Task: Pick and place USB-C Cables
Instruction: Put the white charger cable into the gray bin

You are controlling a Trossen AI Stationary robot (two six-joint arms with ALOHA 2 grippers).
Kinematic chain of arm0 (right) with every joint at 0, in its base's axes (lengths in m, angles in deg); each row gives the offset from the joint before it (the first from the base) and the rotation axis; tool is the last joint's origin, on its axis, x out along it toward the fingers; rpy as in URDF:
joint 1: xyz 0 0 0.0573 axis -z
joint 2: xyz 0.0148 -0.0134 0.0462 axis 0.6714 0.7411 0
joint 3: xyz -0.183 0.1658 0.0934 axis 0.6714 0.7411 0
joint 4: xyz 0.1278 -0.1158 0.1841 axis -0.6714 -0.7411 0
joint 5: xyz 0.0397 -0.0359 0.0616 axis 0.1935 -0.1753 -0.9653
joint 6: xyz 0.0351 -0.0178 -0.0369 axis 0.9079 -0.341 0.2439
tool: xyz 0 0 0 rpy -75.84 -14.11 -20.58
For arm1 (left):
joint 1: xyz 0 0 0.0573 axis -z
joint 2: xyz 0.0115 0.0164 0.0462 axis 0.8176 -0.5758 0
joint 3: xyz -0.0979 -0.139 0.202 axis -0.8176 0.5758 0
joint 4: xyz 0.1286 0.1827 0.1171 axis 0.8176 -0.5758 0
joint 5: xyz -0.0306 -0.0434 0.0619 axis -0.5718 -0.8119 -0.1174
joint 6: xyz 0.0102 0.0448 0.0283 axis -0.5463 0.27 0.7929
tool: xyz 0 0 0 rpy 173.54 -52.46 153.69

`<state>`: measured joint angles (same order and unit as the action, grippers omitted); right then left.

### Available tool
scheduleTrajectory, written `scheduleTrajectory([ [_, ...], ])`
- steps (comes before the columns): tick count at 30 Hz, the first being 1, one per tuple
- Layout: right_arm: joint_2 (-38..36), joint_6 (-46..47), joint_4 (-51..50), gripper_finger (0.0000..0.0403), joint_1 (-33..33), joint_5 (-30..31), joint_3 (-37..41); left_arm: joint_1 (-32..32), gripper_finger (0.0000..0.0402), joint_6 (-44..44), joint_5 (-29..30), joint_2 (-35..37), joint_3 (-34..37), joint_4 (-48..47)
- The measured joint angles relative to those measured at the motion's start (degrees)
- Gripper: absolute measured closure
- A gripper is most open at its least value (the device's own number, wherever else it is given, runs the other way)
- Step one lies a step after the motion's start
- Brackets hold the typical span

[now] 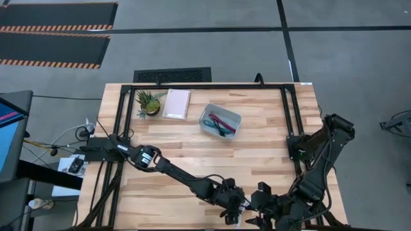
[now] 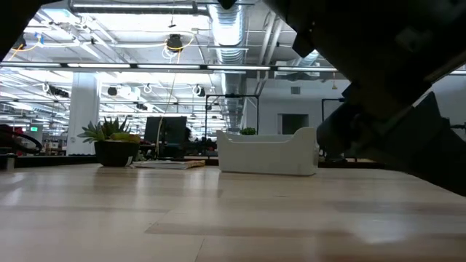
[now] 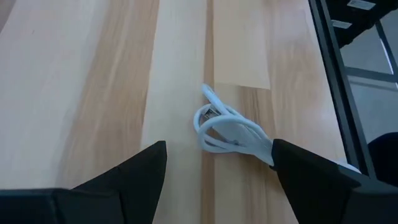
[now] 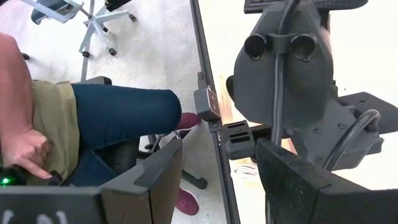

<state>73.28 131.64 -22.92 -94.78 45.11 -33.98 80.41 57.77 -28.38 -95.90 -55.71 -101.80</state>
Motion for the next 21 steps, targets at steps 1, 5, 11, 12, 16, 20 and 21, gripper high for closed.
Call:
scheduleTrajectory([
  [1, 0.0, 0.0, 0.0, 0.0172, 0.0, 0.0, 0.0, 0.0, 0.0125, 0.1, 0.1, 0.0, 0.0, -0.2],
  [5, 0.0, 0.2, 0.1, 0.0172, 0.0, 0.2, 0.0, -0.3, 0.0125, 0.9, 1.9, 0.0, -0.1, -2.3],
  [11, 0.0, 0.2, 0.2, 0.0172, -0.3, 0.5, 0.0, -2.8, 0.0151, 2.3, 7.1, 0.2, -0.2, -8.4],
  [12, 0.0, 0.2, 0.2, 0.0172, -0.3, 0.5, 0.0, -3.3, 0.0158, 2.9, 7.1, 0.2, -0.2, -8.9],
  [16, 0.0, 1.3, 0.1, 0.0172, -0.8, 0.5, 0.0, -5.4, 0.0189, 4.7, 7.3, 0.8, -0.2, -11.2],
  [20, 0.0, 3.5, 0.0, 0.0172, -2.2, 0.5, 0.0, -7.9, 0.0212, 4.8, 5.2, 2.4, 0.1, -14.6],
  [21, 0.0, 4.0, 0.0, 0.0172, -2.7, 0.5, 0.0, -8.4, 0.0215, 4.8, 3.5, 2.9, 0.2, -14.6],
])
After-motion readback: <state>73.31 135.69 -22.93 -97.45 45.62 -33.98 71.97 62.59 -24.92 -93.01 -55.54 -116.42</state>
